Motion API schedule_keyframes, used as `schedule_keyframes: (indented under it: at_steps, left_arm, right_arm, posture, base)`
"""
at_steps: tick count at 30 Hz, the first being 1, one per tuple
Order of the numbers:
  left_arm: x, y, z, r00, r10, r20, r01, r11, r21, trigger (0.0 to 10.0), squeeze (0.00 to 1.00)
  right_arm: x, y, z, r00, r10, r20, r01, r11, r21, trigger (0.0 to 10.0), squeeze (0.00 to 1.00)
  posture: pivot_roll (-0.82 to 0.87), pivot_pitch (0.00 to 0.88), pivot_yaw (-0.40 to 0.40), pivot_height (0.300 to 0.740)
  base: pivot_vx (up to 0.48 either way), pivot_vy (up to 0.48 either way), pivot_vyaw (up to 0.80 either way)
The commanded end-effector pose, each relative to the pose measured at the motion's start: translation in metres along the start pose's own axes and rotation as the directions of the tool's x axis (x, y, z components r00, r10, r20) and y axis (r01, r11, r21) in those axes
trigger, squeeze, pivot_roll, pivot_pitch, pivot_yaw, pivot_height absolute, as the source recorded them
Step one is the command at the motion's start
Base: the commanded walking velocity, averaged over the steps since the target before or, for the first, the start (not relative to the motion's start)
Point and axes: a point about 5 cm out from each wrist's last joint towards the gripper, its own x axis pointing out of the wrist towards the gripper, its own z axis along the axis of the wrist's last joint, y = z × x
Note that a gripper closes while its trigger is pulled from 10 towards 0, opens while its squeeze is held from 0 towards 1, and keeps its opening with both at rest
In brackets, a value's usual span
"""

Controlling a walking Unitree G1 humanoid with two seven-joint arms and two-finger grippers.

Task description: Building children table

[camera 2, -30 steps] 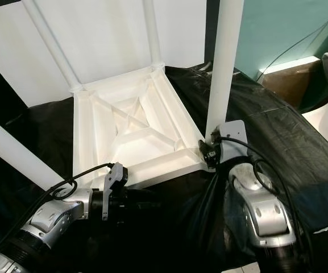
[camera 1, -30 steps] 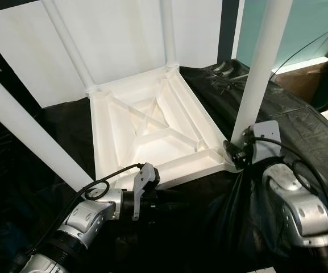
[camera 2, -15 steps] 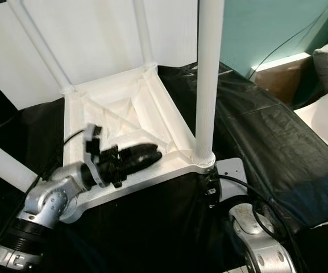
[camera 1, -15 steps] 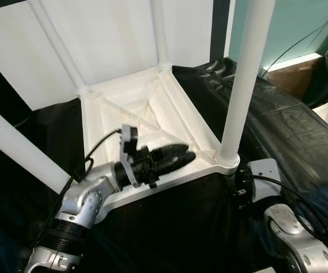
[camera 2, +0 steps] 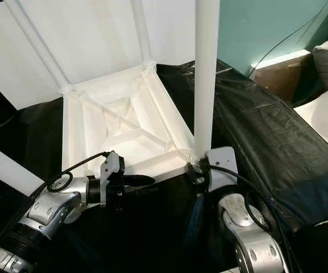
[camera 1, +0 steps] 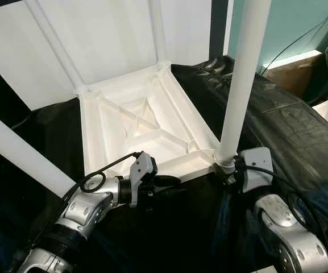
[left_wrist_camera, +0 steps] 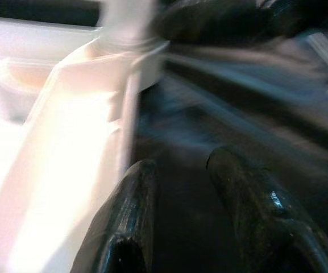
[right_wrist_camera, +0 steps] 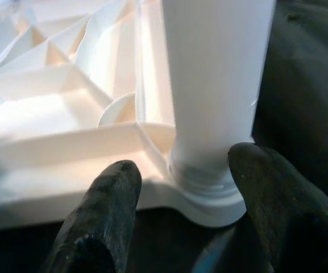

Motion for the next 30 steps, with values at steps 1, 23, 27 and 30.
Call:
schedule_keyframes:
  at_steps: [1,23,27,30]
  left_arm:
    - [-0.001,0.006,-0.005,0.996,0.089,-0.019,-0.088,0.996,0.023,10.0,0.0]
    - [-0.032,-0.012,0.024,0.593,0.593,0.544,-0.47,0.804,-0.364,10.0,0.0]
    - [-0.032,-0.008,0.029,0.52,0.648,0.555,-0.515,0.757,-0.402,10.0,0.0]
    - [-0.031,-0.01,0.029,0.532,0.648,0.545,-0.516,0.758,-0.399,10.0,0.0]
  right_arm:
    - [0.002,0.002,0.01,0.998,0.006,0.058,-0.007,1.0,0.02,10.0,0.0]
    - [0.009,0.012,-0.006,0.995,0.095,0.038,-0.096,0.995,0.012,10.0,0.0]
    - [0.01,0.024,-0.011,0.973,0.231,0.001,-0.231,0.972,0.039,10.0,0.0]
    - [0.008,0.028,-0.012,0.95,0.312,-0.017,-0.309,0.948,0.077,10.0,0.0]
  posture:
    - [-0.18,0.036,0.096,0.74]
    - [-0.09,0.041,0.041,0.74]
    - [-0.08,0.039,0.036,0.74]
    - [-0.07,0.037,0.038,0.74]
  base:
    - [0.0,0.0,0.0]
    - [0.0,0.0,0.0]
    - [0.0,0.0,0.0]
    - [0.0,0.0,0.0]
